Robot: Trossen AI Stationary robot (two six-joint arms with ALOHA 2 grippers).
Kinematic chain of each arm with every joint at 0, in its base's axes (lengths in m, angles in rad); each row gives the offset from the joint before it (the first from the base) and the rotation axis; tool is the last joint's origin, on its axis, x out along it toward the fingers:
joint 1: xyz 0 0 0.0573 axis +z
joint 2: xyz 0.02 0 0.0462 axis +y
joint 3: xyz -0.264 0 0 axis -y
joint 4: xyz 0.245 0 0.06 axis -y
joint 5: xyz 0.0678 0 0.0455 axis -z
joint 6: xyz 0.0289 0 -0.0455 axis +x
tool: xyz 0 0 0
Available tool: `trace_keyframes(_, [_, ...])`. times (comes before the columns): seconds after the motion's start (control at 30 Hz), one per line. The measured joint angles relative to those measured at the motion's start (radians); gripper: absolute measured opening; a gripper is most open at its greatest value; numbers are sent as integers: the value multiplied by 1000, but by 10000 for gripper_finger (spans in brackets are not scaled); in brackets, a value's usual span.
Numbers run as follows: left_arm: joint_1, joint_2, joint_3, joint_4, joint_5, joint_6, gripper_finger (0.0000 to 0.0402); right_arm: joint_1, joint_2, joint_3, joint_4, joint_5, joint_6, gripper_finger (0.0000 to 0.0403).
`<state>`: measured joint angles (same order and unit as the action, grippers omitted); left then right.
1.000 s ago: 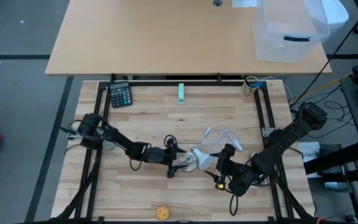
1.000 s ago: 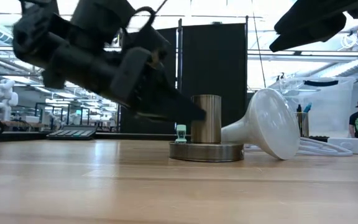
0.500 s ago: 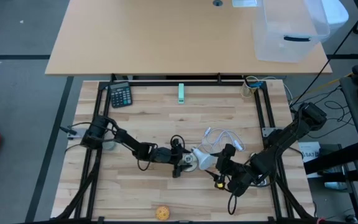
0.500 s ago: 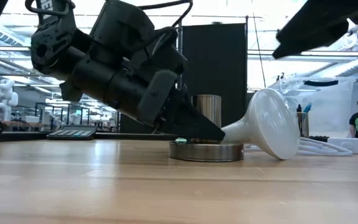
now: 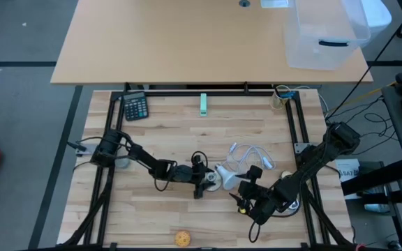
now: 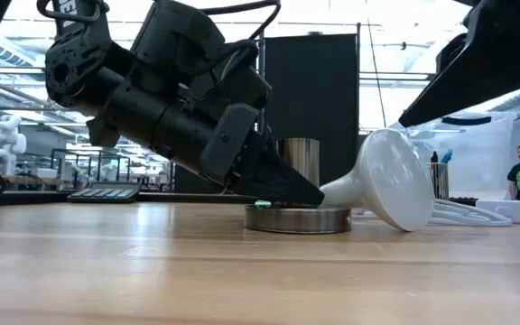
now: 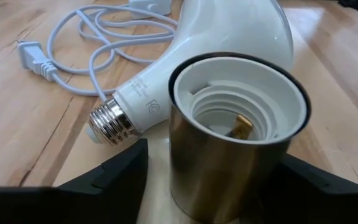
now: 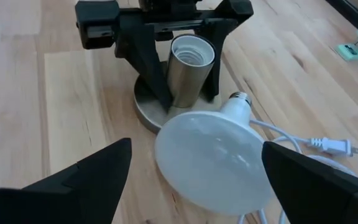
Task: Screw lightbulb
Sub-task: Prepare the lamp
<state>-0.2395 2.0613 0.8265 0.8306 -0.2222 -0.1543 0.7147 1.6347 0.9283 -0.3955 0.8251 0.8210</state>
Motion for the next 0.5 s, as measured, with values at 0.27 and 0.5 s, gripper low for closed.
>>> trace_keyframes(0.27, [2, -1, 0, -7, -3, -1, 267, -12, -1, 0, -31, 8, 57, 397])
trace_keyframes(0.5, [2, -1, 0, -8, -5, -1, 267, -17, -1, 0, -44, 6, 58, 397])
